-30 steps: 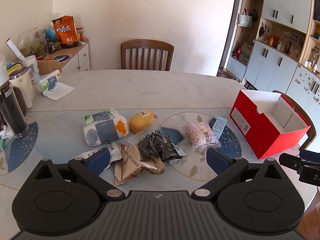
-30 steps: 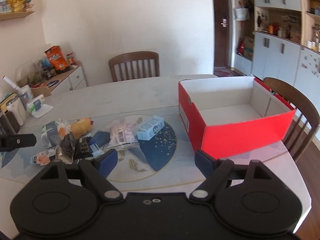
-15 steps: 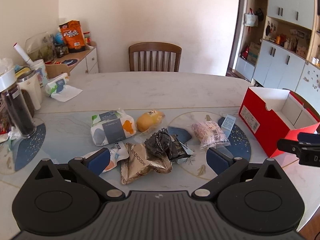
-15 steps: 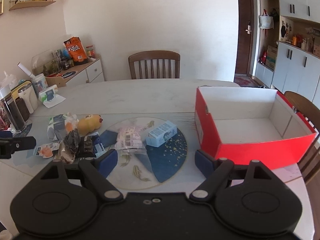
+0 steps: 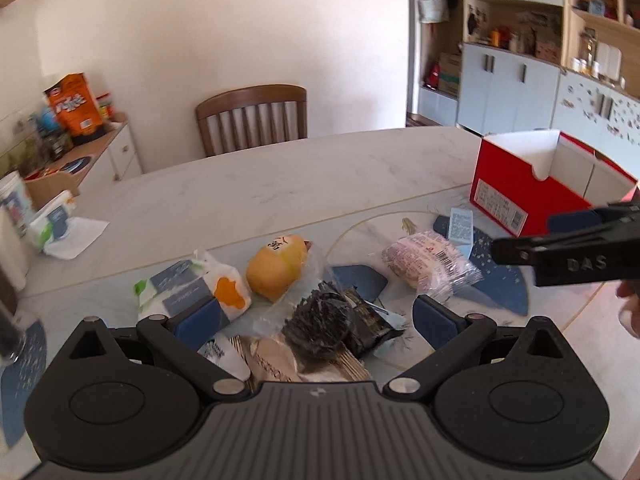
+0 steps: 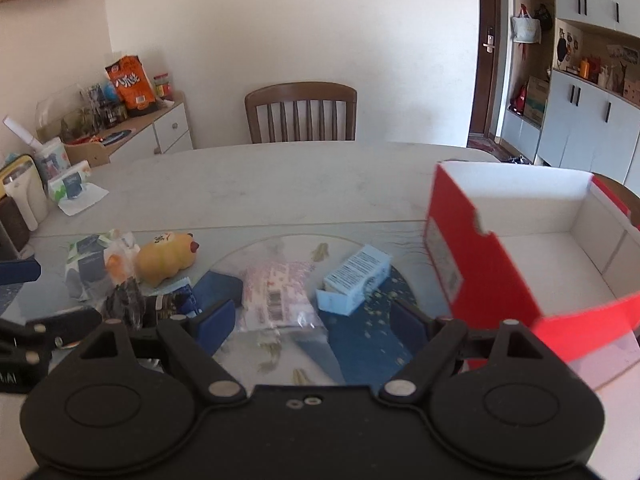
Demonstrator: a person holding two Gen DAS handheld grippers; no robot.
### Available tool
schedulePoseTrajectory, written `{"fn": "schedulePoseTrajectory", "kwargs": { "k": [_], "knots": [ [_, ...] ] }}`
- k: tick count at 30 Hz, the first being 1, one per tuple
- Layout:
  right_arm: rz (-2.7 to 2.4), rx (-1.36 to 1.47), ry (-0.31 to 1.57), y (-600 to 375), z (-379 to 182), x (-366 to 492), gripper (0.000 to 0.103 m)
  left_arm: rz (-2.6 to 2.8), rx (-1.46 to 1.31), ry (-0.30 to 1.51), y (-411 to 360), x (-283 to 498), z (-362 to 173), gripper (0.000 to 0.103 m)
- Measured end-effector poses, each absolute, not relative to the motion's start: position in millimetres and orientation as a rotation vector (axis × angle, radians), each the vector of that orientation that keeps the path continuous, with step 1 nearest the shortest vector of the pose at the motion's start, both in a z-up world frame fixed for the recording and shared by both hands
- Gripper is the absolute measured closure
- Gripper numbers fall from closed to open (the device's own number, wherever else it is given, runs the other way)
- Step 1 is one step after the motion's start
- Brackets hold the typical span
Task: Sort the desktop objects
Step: 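Move both tools toward the snack pile on the table, then grasp the black seaweed bag with the left tool while the right tool grasps the pink-white bread bag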
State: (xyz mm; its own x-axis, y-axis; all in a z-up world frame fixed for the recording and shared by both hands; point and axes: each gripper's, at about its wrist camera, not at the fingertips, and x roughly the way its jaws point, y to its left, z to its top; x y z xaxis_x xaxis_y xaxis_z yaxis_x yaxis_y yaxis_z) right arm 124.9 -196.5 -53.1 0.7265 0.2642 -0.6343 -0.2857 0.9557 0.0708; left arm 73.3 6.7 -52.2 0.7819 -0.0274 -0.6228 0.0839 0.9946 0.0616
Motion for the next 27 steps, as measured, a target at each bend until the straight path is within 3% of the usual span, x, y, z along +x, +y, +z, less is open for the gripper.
{"fn": "schedulePoseTrajectory", "kwargs": {
  "k": [12,27],
  "knots": [
    [0.314,-0.126,0.781,-151,-85,169,0.02,-0.149,0.108,0.71,21,104,-88,0.001],
    [0.315,-0.152,0.844,-136,-103,197,0.021,-0.193,0.107,0.731,19,115,-98,0.011]
  ]
}}
